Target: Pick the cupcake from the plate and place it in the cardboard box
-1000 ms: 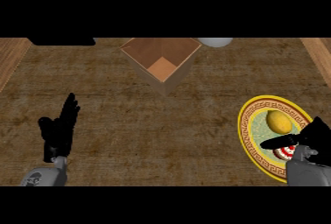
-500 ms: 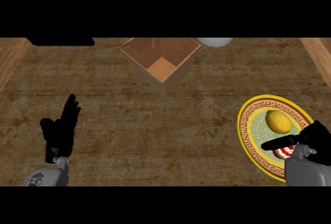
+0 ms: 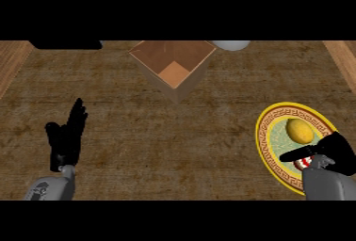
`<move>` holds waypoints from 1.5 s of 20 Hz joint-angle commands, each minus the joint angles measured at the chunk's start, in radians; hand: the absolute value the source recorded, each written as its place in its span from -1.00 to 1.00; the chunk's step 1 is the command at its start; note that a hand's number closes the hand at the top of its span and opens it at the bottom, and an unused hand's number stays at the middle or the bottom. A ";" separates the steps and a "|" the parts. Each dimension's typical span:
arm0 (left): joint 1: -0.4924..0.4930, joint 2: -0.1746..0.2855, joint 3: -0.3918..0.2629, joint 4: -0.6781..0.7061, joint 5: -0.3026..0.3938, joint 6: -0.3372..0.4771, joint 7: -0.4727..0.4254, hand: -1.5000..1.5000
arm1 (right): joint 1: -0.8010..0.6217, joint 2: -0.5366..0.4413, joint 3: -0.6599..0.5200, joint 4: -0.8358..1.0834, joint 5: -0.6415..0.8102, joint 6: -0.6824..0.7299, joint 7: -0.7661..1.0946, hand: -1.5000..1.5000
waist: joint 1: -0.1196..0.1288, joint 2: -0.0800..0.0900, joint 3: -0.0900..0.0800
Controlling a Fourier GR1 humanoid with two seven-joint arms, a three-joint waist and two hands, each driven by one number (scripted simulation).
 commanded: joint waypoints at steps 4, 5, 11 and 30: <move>0.005 0.002 0.026 -0.042 -0.022 -0.030 0.035 0.00 | -0.052 -0.061 0.026 0.093 0.010 -0.027 0.005 1.00 | 0.001 0.000 0.000; 0.015 -0.003 0.047 0.022 -0.002 -0.058 -0.044 0.00 | -0.051 -0.054 0.032 0.114 0.047 -0.080 0.001 1.00 | 0.001 0.000 0.000; -0.005 -0.023 0.011 -0.007 -0.028 -0.036 0.012 0.00 | -0.076 0.005 0.373 0.054 0.067 -0.047 0.046 1.00 | 0.050 0.001 0.000; -0.135 -0.083 -0.091 0.037 -0.079 -0.070 0.023 0.00 | -0.711 0.007 0.965 0.281 -0.193 -0.123 0.160 1.00 | 0.222 0.013 -0.005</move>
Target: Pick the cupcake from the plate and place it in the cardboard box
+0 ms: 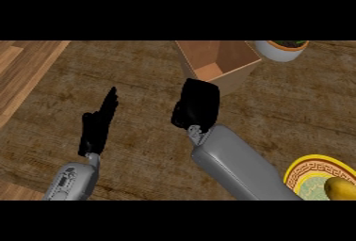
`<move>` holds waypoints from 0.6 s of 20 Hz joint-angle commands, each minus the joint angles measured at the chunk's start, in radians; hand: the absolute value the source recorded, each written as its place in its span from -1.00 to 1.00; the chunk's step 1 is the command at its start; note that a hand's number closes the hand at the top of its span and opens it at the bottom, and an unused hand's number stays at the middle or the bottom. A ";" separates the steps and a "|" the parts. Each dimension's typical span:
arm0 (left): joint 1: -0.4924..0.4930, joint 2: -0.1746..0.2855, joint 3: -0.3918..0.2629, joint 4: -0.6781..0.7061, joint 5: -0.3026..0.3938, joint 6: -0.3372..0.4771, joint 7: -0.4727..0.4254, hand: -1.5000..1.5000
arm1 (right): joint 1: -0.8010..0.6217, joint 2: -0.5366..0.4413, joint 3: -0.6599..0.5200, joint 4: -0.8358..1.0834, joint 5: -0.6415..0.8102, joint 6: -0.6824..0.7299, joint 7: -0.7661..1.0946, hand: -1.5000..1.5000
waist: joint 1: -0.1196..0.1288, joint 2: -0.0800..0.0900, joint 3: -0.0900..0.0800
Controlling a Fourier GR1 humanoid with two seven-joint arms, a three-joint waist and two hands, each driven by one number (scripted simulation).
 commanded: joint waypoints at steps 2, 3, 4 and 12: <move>-0.016 -0.002 0.011 0.031 0.001 0.005 0.012 0.00 | -0.181 0.009 0.083 0.030 -0.042 -0.060 0.204 1.00 | -0.018 -0.006 -0.003; -0.030 0.008 0.023 0.037 0.003 0.006 0.021 0.00 | -0.228 0.009 0.083 0.016 -0.044 -0.051 0.227 1.00 | -0.037 -0.013 -0.003; -0.010 0.015 0.024 0.025 0.009 -0.005 0.010 0.00 | -0.255 0.009 0.076 0.017 -0.050 -0.063 0.245 1.00 | -0.023 -0.017 -0.003; -0.021 -0.004 0.034 0.054 -0.001 0.031 0.017 0.00 | -0.483 0.009 0.067 0.093 -0.080 -0.054 0.353 1.00 | -0.086 -0.023 -0.004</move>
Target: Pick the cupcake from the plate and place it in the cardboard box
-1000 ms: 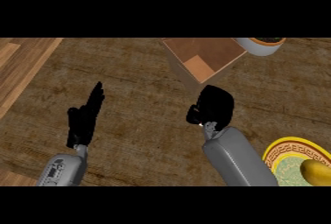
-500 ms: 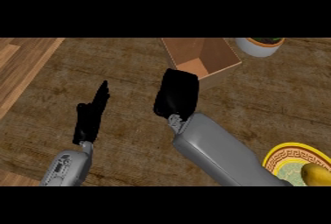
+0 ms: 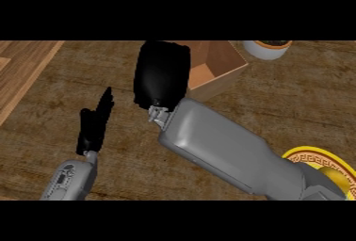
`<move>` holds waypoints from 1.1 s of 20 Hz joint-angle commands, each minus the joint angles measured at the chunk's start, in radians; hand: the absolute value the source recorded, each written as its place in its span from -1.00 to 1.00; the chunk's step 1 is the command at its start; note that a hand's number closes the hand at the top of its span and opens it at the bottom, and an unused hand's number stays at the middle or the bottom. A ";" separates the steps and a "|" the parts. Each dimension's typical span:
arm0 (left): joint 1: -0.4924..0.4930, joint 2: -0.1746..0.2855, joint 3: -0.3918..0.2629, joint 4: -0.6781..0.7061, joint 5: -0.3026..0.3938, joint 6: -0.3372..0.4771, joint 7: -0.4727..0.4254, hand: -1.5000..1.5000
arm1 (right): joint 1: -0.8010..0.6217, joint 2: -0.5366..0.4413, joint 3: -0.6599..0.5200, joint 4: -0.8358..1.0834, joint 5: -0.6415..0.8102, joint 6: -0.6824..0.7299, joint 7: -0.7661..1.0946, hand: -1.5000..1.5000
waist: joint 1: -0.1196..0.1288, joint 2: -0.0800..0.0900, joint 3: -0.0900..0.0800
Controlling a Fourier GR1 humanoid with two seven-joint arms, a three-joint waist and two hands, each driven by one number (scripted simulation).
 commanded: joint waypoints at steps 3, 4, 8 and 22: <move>0.012 0.010 0.033 0.026 0.010 0.008 -0.021 0.00 | -0.173 0.016 0.006 0.107 -0.024 -0.001 0.266 1.00 | -0.046 0.002 0.000; 0.008 0.012 0.024 0.018 -0.005 0.018 -0.016 0.00 | -0.191 0.016 0.023 0.102 -0.020 -0.014 0.278 1.00 | -0.046 -0.003 0.000; 0.032 0.015 0.043 0.005 0.012 0.014 -0.032 0.00 | -0.284 0.016 -0.036 0.190 -0.032 -0.026 0.259 1.00 | -0.069 0.001 0.002; 0.058 0.031 0.073 -0.045 0.019 0.028 -0.022 0.00 | -0.227 0.016 -0.126 0.536 -0.003 -0.350 -0.027 1.00 | -0.109 0.018 0.006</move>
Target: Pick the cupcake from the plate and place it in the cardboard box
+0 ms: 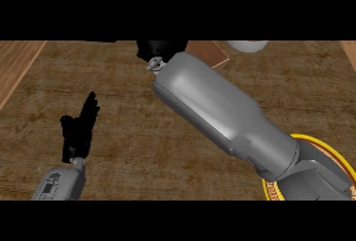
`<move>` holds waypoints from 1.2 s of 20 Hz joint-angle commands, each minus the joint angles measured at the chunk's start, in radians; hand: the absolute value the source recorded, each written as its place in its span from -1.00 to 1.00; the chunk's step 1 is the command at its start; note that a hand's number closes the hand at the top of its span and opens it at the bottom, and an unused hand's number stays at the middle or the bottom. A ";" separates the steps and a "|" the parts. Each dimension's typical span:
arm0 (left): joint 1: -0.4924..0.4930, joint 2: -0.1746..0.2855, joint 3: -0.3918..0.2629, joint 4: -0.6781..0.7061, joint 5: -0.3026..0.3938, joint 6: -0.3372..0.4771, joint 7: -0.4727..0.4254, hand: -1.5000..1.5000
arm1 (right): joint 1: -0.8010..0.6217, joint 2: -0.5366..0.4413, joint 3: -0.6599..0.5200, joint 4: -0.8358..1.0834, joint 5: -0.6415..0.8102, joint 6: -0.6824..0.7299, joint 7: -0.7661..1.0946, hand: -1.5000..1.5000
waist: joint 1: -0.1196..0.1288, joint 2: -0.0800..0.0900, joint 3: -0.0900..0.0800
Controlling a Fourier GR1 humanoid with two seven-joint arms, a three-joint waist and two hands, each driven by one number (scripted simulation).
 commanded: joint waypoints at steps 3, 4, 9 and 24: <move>-0.006 0.032 0.025 -0.018 0.018 -0.025 0.022 0.00 | 0.043 0.011 -0.059 0.176 -0.001 -0.238 -0.020 1.00 | -0.013 0.004 0.002; 0.046 0.006 0.015 0.009 0.003 -0.012 -0.051 0.00 | 0.049 0.011 -0.038 0.219 0.026 -0.233 -0.035 1.00 | -0.021 0.002 0.001; 0.015 0.018 0.029 -0.003 0.014 -0.018 -0.018 0.00 | 0.050 0.012 -0.139 0.319 -0.025 -0.311 -0.055 1.00 | -0.016 0.006 0.002; 0.031 0.000 0.010 -0.037 -0.006 -0.002 0.012 0.00 | 0.212 0.012 -0.344 0.157 -0.327 -0.746 -0.584 -1.00 | -0.017 0.004 0.005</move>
